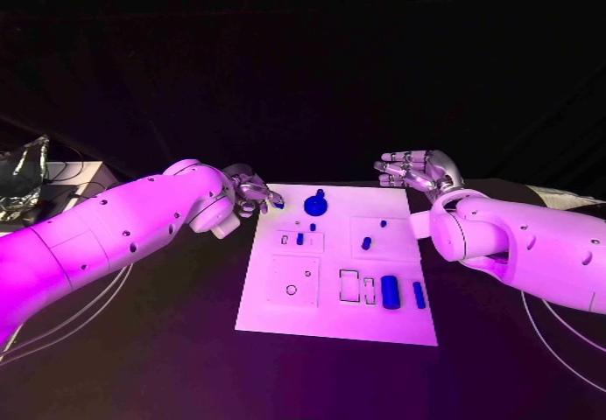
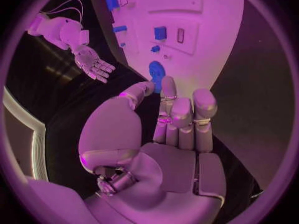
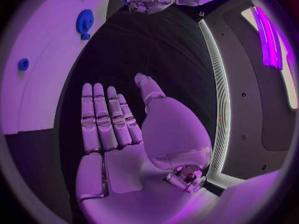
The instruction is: Assemble the parts on the task board
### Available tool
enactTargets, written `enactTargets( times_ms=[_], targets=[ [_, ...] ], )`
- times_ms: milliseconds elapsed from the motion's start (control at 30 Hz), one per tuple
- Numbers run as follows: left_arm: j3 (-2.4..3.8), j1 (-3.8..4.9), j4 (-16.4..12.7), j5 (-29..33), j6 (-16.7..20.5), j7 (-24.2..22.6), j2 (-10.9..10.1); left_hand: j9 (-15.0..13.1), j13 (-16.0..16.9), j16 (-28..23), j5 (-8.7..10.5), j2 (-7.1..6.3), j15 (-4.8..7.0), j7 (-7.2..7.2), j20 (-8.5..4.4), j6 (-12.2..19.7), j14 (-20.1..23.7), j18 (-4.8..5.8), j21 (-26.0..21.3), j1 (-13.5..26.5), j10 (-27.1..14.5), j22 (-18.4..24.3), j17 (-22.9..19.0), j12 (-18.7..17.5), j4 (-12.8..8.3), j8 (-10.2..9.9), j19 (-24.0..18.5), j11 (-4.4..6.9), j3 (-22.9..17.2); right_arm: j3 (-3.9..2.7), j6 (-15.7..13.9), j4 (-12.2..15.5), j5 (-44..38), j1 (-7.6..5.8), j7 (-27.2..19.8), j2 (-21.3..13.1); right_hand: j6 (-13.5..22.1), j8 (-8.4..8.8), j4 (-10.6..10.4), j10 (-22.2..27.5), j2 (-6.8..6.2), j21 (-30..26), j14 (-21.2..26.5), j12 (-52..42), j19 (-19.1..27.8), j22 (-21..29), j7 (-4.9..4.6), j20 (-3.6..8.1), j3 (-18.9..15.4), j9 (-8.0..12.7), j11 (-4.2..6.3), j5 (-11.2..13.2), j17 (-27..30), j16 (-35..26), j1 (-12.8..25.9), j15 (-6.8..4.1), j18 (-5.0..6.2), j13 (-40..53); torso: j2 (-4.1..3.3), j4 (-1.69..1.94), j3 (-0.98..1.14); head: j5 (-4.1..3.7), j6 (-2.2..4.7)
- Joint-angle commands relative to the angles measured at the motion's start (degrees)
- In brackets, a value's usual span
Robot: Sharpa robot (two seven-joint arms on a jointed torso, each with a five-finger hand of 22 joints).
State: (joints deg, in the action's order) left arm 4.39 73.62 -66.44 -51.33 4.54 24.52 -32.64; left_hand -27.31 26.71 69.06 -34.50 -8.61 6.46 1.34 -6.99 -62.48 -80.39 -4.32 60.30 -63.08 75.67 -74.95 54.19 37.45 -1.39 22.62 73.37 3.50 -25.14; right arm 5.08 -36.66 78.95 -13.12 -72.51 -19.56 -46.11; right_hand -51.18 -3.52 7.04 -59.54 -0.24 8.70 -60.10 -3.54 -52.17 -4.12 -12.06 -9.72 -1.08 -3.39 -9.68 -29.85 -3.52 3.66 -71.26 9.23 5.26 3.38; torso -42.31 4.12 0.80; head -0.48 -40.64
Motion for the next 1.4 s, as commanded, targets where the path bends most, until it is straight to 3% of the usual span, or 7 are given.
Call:
enactTargets(
  times_ms=[33,267,600,733,933,1400],
  targets=[
    [-0.31,-0.29,-3.2,-1.4,3.9,1.4,-1.3,-11.1,0.0,-0.7,-0.07,0.37,0.13,-0.94,-0.03,-1.3,-0.2,0.77,0.4,-0.3,1.0,-2.3,-0.5,-0.5,-6.2,-0.5,0.5,0.54,-6.0,-0.02,0.7,-0.4,-1.2,-0.01,-0.8,0.0,0.4,0.31,0.3,0.3,0.23,0.1,0.3,0.2,0.2,0.1,-0.15,-0.04,0.0,0.1,-0.22,-0.2,0.1,-0.2,0.2,-0.02,-0.6,-0.1,0.33,-0.03,-0.02,0.05,-0.22],
    [-0.85,-1.25,-8.1,-4.4,7.3,3.0,-3.7,-11.2,-0.6,-0.6,0.06,0.02,0.31,-1.27,-0.24,-2.0,-0.4,1.0,1.5,-0.8,2.3,-2.7,-0.6,-1.2,-5.4,-0.9,1.2,0.77,-5.1,0.03,0.7,-1.0,-2.5,-0.02,-0.9,0.0,0.5,0.31,0.3,0.3,0.14,0.1,0.4,0.2,0.3,0.1,-0.15,-0.06,-0.1,0.1,-0.22,-0.2,0.1,-0.2,0.1,0.01,-0.61,-0.1,0.74,0.12,-0.27,0.03,-0.74],
    [-3.03,-2.58,-9.8,-4.9,11.3,3.9,-3.9,-11.7,-0.8,0.1,0.11,-0.35,0.47,-1.43,-0.22,-2.2,-0.5,0.92,1.9,-1.1,2.6,-2.9,-0.2,-0.9,-4.8,-0.8,1.4,0.92,-5.3,0.04,0.1,-0.8,-2.4,-0.22,-0.3,-0.4,0.5,0.31,0.2,0.3,0.13,0.1,0.5,0.2,0.3,0.0,-0.15,-0.07,-0.1,0.1,-0.23,-0.2,0.1,-0.2,0.1,0.03,-0.62,-0.1,1.26,0.28,-0.4,-0.12,-1.56],
    [-3.34,-3.29,-9.7,-4.6,10.7,3.7,-3.5,-11.9,-0.8,0.2,0.27,-0.36,0.47,-1.6,-0.17,-2.3,-0.5,0.92,1.9,-0.9,2.6,-2.9,-0.1,-0.9,-4.5,-0.6,1.4,0.97,-5.1,0.04,-0.4,-0.5,-3.0,-0.33,0.3,-0.5,0.5,0.31,0.1,0.3,0.08,0.1,0.7,0.2,0.4,0.0,-0.16,-0.11,-0.1,0.1,-0.26,-0.2,0.1,-0.2,0.2,0.08,-0.68,-0.1,1.13,0.21,-0.25,-0.04,-1.58],
    [-3.63,-3.96,-8.6,-4.4,9.6,3.9,-2.7,-11.9,-0.8,0.3,0.4,-0.3,0.46,-1.63,-0.14,-2.4,-0.5,0.93,1.9,-1.0,2.7,-3.0,0.1,-0.8,-4.4,-0.5,1.4,0.99,-5.1,0.04,-0.4,-0.2,-3.4,-0.48,0.5,-0.5,0.5,0.31,0.1,0.3,0.05,0.1,0.7,0.2,0.7,0.0,-0.16,-0.14,0.0,0.1,-0.26,-0.2,0.1,-0.2,0.1,0.09,-0.78,-0.1,1.1,0.35,-0.27,-0.31,-1.63],
    [-3.92,-4.4,-6.8,-5.1,5.0,5.8,-1.1,-11.8,-0.9,0.4,0.46,-0.06,0.41,-1.53,-0.08,-2.3,-0.4,0.91,1.7,-1.4,2.6,-2.9,0.0,-0.9,-4.4,-0.7,1.2,0.93,-4.9,0.04,0.2,0.2,-3.5,-0.6,0.4,-0.4,0.7,0.33,0.2,0.4,0.12,0.1,0.1,0.2,0.9,0.0,-0.18,0.01,0.4,0.1,-0.23,-0.3,0.1,-0.2,0.0,-0.06,-1.1,-0.1,1.05,0.41,-0.27,-0.55,-2.24]
  ],
)
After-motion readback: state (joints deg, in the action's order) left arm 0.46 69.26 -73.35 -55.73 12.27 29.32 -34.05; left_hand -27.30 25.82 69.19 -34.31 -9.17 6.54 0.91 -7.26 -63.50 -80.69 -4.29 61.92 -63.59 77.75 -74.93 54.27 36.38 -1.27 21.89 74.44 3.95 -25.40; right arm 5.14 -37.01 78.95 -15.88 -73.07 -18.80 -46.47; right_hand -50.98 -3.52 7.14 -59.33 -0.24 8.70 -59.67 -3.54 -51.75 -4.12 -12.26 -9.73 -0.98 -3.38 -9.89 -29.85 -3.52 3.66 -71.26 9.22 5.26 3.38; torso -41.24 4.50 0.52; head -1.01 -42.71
